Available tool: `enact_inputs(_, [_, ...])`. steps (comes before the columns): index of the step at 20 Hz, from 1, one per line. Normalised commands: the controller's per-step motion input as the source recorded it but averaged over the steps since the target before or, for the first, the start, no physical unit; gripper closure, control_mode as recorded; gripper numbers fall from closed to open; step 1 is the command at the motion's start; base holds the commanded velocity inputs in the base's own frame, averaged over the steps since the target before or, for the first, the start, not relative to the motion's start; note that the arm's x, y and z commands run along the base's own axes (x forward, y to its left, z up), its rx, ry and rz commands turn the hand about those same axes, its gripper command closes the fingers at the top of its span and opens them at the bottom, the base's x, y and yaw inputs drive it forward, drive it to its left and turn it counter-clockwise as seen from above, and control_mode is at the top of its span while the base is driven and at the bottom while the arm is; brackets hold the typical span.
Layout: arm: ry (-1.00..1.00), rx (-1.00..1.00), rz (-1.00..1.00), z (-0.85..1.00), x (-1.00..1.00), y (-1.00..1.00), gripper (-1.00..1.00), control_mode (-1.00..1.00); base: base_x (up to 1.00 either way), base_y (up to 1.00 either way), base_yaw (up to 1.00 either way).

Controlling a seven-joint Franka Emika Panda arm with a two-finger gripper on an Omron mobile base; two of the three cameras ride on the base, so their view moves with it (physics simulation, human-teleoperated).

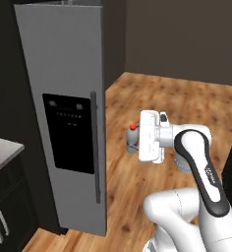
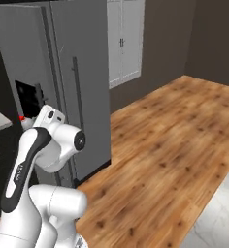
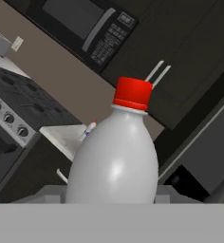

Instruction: Take the bottled waters from the counter and place them in the freezer to freeze. Close the freezer door after placing the bottles.

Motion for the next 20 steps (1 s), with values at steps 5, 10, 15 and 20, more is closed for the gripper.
enact_inputs(5, [0.00,0.00,0.00,0.00,0.00,0.00,1.00,1.00,0.47,-0.73,-0.09])
enact_inputs(10, [0.00,0.00,0.00,0.00,0.00,0.00,1.00,1.00,0.66,-0.87,0.00])
enact_inputs(15, [0.00,0.00,0.00,0.00,0.00,0.00,1.00,1.00,0.68,-0.96,0.00])
enact_inputs(20, [0.00,0.00,0.00,0.00,0.00,0.00,1.00,1.00,0.88,-1.00,-0.04])
